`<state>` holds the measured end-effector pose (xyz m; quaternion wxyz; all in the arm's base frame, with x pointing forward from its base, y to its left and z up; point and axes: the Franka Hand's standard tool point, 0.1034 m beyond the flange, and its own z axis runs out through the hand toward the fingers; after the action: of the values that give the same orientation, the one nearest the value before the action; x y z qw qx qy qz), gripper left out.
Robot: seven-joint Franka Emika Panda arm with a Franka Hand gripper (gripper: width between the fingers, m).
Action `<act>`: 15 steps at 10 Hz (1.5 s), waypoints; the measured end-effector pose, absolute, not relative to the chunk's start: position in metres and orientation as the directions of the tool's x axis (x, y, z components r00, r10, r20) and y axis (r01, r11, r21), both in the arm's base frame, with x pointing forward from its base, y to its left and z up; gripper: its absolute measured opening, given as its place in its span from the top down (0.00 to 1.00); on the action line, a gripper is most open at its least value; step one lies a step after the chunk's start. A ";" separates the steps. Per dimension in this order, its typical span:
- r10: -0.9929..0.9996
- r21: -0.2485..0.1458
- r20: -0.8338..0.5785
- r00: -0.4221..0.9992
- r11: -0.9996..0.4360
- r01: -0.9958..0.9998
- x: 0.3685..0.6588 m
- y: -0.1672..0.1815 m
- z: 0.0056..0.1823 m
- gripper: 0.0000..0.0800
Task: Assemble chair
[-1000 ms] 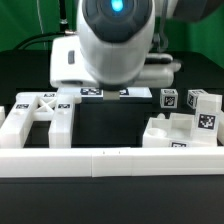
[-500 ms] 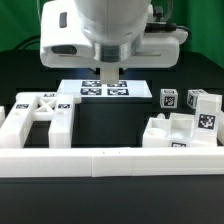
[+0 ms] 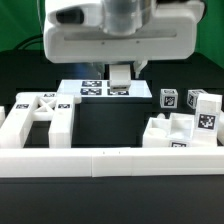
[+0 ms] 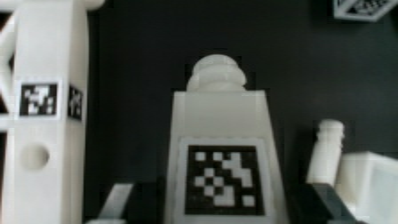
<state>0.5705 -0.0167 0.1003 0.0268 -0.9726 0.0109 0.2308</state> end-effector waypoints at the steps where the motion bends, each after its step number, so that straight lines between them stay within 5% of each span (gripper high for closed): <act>1: -0.007 -0.043 -0.379 0.925 -0.999 -0.025 0.591 -0.017 0.108 0.64; 11: -0.043 0.024 0.346 0.937 -0.998 -0.055 0.639 -0.006 0.111 0.64; 15: -0.079 0.001 0.362 0.929 -0.996 -0.085 0.633 0.012 0.101 0.64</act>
Offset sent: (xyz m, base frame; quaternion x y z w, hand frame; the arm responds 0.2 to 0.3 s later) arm 0.0000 0.0000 0.0000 0.0000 0.1938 0.0000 0.9810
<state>0.6330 0.0118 0.1010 -0.0082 -0.9820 0.0417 -0.1840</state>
